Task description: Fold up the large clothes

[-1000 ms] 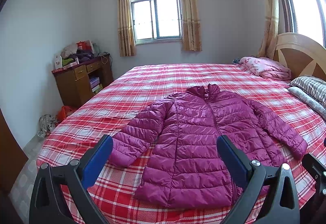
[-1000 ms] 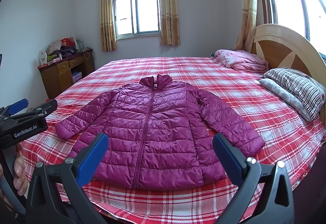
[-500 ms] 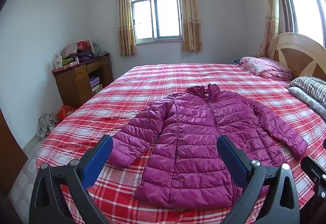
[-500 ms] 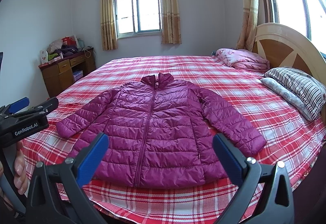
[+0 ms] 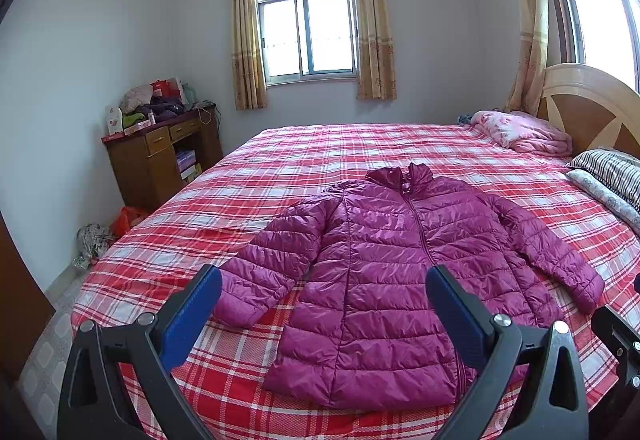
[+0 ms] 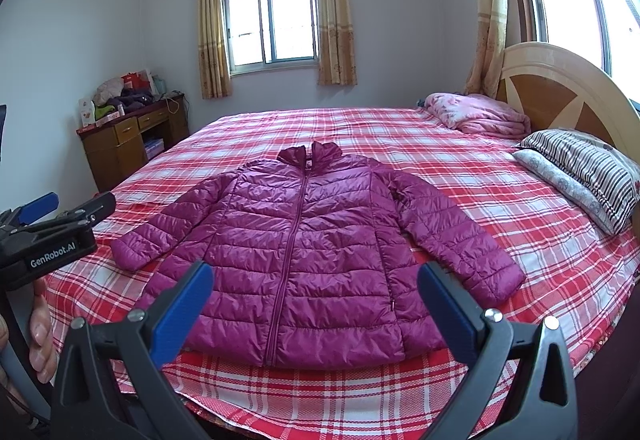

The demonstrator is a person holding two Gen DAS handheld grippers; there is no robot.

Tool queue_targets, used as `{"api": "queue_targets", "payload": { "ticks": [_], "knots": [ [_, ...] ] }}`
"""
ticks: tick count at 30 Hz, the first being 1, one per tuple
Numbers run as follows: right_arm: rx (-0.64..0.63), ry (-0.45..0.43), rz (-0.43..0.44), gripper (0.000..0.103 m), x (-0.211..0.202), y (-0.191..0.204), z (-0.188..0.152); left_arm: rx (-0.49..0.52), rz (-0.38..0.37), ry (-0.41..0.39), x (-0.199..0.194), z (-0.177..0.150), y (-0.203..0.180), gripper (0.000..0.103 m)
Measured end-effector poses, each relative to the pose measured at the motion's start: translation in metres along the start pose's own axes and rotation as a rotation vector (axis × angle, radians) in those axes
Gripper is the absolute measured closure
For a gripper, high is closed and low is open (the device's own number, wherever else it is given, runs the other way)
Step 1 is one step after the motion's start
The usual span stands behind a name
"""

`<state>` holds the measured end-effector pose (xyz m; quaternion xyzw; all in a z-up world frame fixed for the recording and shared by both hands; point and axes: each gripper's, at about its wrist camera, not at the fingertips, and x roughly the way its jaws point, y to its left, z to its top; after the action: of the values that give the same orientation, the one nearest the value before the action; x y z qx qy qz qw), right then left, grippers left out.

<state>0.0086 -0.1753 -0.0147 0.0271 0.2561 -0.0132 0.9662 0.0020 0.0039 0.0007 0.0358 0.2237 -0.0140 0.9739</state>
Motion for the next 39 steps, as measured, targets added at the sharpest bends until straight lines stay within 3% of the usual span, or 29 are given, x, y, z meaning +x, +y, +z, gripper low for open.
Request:
{"api": "queue_targets", "payload": {
  "ticks": [15,24,34,39],
  "knots": [
    [0.01,0.01,0.003,0.0,0.003,-0.001,-0.004,0.006,-0.002,0.008,0.005,-0.005,-0.002,0.001],
    [0.043,0.036,0.045,0.0,0.019,-0.014,-0.008,0.008,-0.025,0.054,0.024,-0.011,-0.004,0.001],
    [0.225,0.109,-0.04,0.0,0.072,-0.1,-0.024,0.009,0.003,0.116,0.096,-0.021,0.004,0.001],
    [0.376,0.179,-0.129,0.011,0.101,-0.163,-0.037,0.036,0.005,0.153,0.14,-0.021,-0.003,0.001]
  ]
}}
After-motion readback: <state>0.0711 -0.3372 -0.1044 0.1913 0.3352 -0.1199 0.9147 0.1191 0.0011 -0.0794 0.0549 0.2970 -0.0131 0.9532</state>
